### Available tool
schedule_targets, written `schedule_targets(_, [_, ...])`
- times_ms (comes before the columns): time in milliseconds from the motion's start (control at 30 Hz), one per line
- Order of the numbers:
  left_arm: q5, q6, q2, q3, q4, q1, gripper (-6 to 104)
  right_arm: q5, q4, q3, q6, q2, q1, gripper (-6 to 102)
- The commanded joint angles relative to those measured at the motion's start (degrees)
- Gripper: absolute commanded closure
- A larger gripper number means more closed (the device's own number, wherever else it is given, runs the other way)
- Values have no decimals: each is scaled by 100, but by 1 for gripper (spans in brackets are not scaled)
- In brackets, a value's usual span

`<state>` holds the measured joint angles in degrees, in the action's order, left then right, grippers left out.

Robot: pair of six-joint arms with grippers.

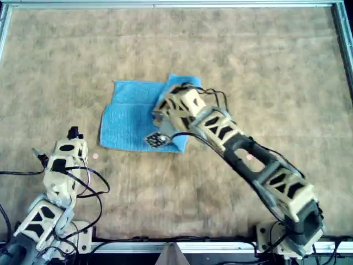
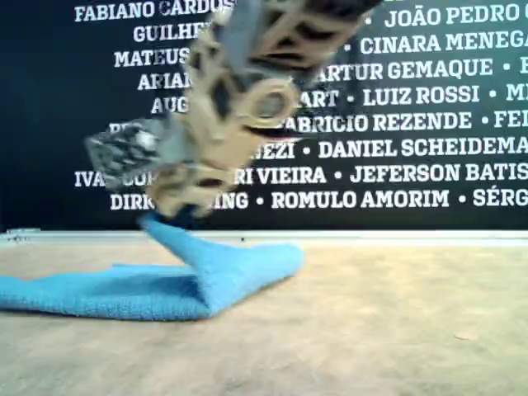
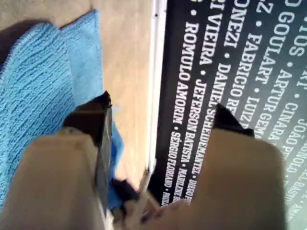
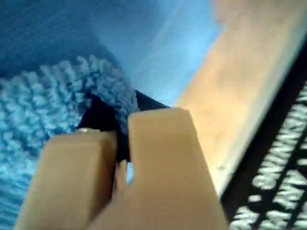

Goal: Fold a cloth

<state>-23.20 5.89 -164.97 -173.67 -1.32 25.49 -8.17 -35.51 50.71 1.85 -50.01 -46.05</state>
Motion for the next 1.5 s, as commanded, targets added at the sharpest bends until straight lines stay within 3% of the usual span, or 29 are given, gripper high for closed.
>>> schedule_targets(0, [-62,-26,0,88,26,-105,24,-53,272,-1362,-9,264,-299,97])
schedule_targets(267, [-62,-26,-114,88,26,-53,24,-62,281,-3507,-9,1626,-791,97])
schedule_targets(533, [-53,-26,-105,88,26,-70,24,18,281,-4298,-18,2452,-984,94])
schedule_targets(767, [-53,-26,-88,88,26,-79,23,26,-167,-4263,70,2312,-976,58])
schedule_targets(833, [-53,-26,-26,88,26,-88,23,26,-431,-4324,79,2276,-976,53])
schedule_targets(1333, [-53,-26,-9,88,26,-44,23,35,-2030,-4315,97,1134,-756,54])
schedule_targets(1467, [-53,-26,-9,88,26,-44,23,35,-3155,-4263,9,519,-545,70])
